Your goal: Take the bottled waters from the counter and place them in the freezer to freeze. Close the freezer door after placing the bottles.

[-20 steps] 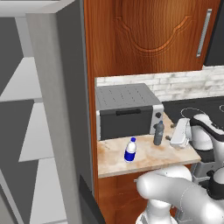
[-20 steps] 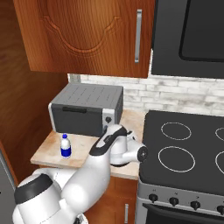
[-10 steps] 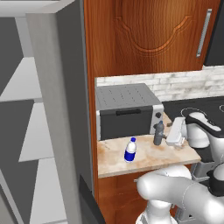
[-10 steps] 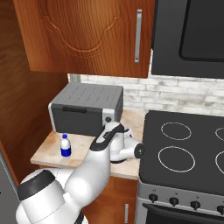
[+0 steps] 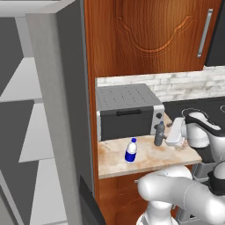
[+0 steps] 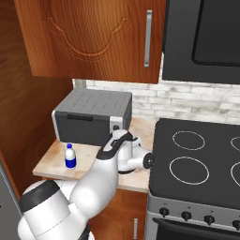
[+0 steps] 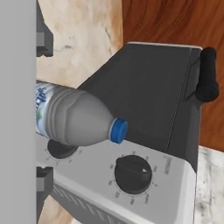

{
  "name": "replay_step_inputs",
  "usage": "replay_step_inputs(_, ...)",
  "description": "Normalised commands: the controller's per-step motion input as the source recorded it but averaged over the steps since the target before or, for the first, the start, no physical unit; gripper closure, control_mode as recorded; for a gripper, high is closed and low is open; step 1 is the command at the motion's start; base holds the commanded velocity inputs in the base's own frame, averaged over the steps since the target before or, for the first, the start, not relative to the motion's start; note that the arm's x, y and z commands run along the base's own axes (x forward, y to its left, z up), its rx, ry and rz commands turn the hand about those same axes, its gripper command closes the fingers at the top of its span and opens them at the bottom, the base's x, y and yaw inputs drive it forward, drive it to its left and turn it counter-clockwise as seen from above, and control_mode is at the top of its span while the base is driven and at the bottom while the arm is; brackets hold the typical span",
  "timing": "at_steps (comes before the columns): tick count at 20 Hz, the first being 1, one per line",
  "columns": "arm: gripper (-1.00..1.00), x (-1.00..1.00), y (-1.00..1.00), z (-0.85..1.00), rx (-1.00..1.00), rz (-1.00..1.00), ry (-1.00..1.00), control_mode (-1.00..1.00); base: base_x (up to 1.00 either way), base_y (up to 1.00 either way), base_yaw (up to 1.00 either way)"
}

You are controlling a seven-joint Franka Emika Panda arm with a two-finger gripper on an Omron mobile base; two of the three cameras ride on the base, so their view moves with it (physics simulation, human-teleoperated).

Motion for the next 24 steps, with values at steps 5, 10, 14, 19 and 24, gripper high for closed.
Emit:
replay_step_inputs(5, -1.0, 0.1, 0.08, -0.06, 0.0, 0.0, 0.04, -1.0, 0.0, 0.0, 0.0)
replay_step_inputs(10, -1.0, 0.14, 0.0, -0.01, 0.0, 0.0, 0.1, -1.0, 0.0, 0.0, 0.0)
replay_step_inputs(14, -1.0, 0.05, 0.0, 0.0, 0.09, 0.0, 0.02, -1.0, 0.0, 0.0, 0.0)
replay_step_inputs(19, -1.0, 0.0, 0.0, -0.04, 0.08, 0.0, 0.0, -1.0, 0.0, 0.0, 0.0)
replay_step_inputs(24, -1.0, 0.0, 0.0, -0.09, 0.01, 0.01, 0.0, -1.0, 0.0, 0.0, 0.0)
